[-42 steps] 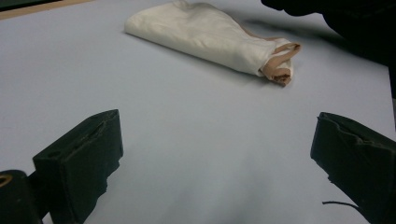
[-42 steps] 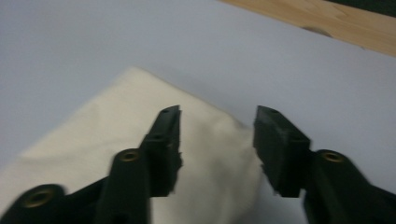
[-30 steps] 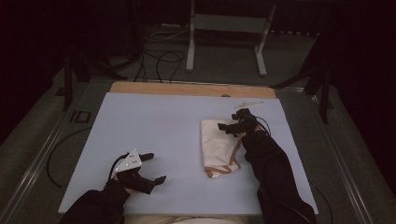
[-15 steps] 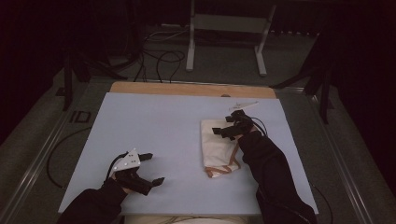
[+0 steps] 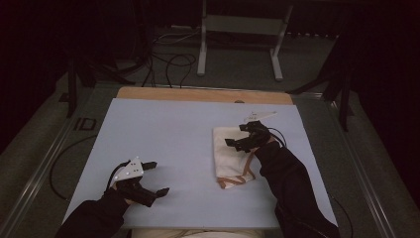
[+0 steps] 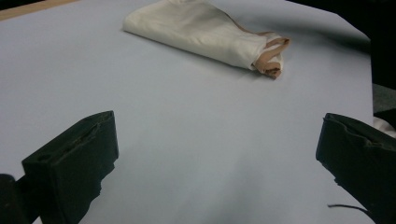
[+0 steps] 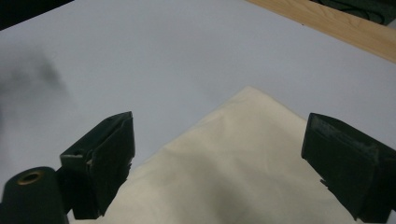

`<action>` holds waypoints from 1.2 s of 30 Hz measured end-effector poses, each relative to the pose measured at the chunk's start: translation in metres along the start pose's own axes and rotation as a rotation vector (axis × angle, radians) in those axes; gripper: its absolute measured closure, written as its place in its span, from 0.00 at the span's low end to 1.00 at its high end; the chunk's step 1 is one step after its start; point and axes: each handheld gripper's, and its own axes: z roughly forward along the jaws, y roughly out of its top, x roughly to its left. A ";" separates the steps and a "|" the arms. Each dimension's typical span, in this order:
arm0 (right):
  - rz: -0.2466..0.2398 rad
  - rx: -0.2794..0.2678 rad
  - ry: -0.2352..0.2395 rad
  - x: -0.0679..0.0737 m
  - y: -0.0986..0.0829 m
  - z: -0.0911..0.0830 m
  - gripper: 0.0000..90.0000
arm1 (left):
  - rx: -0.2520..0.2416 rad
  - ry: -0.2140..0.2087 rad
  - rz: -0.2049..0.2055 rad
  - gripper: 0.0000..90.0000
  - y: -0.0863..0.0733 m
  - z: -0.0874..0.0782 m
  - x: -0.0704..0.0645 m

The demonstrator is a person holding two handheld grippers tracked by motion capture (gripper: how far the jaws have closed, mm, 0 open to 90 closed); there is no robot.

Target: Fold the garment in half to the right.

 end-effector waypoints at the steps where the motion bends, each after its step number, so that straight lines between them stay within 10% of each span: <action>1: -0.007 0.000 0.003 0.002 0.000 -0.002 0.11 | 0.002 -0.006 -0.004 0.00 0.000 -0.001 0.000; 36: -0.068 -0.061 -0.057 0.043 -0.075 -0.058 0.10 | 0.030 0.091 -0.020 0.00 -0.024 -0.031 0.013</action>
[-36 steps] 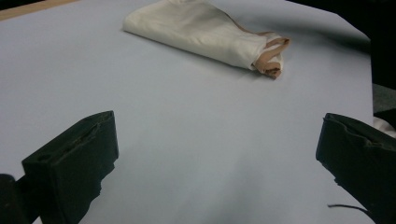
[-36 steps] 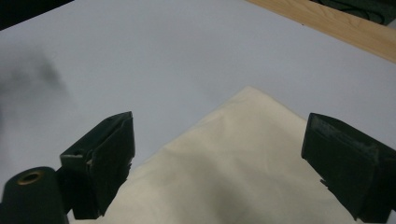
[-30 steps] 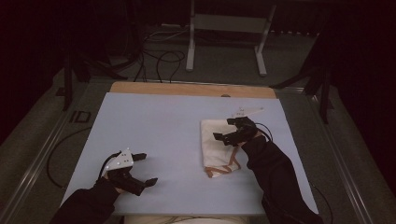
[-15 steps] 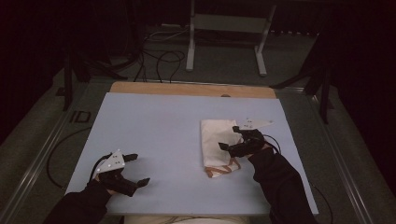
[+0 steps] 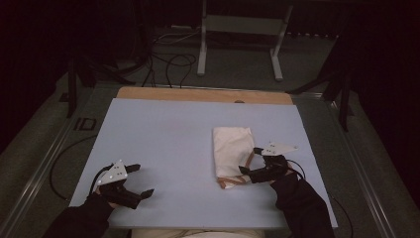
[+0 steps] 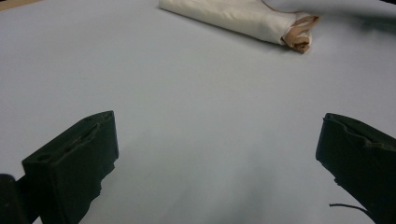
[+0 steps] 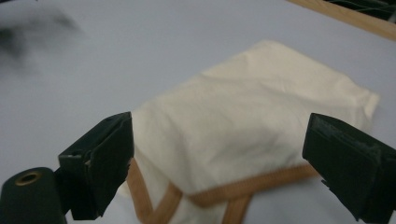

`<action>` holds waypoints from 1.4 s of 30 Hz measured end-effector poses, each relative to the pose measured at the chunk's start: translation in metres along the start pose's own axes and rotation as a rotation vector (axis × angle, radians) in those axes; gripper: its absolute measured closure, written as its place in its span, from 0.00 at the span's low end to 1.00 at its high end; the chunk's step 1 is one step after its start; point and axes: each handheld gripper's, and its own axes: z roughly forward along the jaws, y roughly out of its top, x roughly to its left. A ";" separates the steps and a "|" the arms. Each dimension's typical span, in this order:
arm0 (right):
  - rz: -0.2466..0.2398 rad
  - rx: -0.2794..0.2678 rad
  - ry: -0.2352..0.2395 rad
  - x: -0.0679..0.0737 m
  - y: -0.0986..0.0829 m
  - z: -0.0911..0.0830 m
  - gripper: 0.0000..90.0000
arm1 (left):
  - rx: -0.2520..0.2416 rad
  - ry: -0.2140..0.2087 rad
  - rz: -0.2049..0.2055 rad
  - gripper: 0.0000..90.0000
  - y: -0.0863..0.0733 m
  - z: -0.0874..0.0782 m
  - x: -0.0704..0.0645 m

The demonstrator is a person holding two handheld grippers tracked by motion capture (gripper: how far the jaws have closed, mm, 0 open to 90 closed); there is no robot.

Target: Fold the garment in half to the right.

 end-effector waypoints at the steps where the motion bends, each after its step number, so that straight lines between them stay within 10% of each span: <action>1: 0.008 0.002 0.000 0.000 -0.003 -0.002 0.10 | -0.001 0.001 0.001 0.00 0.000 0.000 0.000; 26: 0.089 0.047 -0.084 0.001 -0.063 -0.028 0.10 | 0.009 0.020 0.009 0.00 -0.006 0.003 0.000; 42: 0.076 0.046 -0.108 -0.001 -0.064 -0.024 0.10 | -0.006 0.019 0.020 0.00 -0.005 0.003 -0.004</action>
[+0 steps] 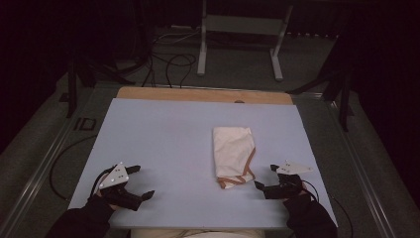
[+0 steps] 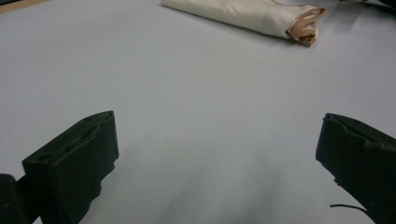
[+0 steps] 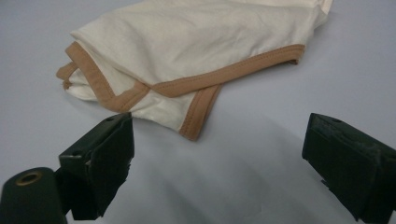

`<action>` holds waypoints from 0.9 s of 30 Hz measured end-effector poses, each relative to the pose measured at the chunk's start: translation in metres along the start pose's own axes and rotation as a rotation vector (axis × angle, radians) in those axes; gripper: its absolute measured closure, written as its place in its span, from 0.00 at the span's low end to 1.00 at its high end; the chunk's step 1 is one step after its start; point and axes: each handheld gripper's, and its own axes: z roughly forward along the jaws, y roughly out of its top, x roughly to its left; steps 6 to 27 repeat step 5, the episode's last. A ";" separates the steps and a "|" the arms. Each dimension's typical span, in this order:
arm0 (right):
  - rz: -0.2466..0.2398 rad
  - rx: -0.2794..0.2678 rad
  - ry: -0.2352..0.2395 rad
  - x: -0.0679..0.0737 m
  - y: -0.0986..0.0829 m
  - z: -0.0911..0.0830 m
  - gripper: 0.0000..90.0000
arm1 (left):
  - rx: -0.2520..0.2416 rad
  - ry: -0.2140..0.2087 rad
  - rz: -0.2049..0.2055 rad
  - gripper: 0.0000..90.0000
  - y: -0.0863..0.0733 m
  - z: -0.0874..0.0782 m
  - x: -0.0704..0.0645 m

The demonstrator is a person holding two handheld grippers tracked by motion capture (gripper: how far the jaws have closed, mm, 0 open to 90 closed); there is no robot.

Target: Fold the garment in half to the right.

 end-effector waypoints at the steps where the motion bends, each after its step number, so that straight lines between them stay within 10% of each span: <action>1: 0.000 -0.001 0.000 0.000 0.000 0.000 0.10 | -0.002 0.000 -0.001 0.00 0.000 0.000 0.000; 27: -0.001 -0.003 0.003 0.001 0.000 0.000 0.10 | -0.004 0.007 -0.003 0.00 0.000 0.000 0.000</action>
